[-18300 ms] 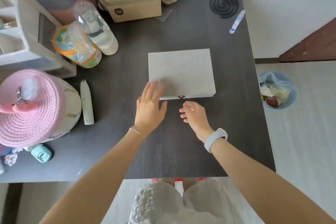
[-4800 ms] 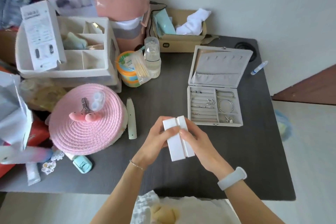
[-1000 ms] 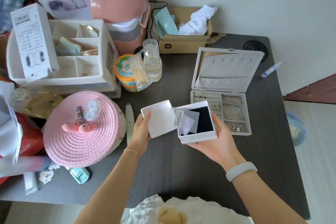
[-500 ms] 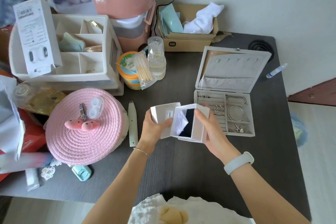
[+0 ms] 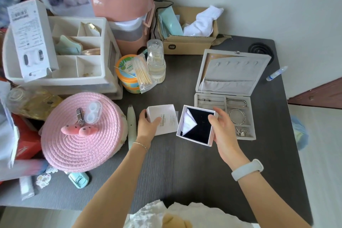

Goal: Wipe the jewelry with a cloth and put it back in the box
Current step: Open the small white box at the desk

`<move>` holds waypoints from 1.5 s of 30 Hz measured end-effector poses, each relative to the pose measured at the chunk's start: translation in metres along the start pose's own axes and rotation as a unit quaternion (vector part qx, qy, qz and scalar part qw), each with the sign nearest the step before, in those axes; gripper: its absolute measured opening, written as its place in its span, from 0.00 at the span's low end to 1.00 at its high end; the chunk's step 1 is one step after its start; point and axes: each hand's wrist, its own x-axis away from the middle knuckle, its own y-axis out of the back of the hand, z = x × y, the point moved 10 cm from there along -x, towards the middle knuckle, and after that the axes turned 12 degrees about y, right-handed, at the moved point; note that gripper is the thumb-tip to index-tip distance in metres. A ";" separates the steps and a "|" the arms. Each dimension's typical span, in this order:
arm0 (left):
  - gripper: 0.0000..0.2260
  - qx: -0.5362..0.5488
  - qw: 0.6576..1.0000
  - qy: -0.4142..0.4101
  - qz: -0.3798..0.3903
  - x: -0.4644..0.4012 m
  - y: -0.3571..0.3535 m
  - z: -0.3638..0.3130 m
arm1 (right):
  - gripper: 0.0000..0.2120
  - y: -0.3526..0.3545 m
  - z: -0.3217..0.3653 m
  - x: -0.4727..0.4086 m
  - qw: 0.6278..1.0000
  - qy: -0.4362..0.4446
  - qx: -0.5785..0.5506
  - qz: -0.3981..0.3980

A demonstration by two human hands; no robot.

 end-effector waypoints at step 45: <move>0.14 -0.044 0.996 -0.037 -0.070 0.032 0.034 -0.026 | 0.23 -0.151 -0.002 0.011 0.642 0.493 0.440 0.389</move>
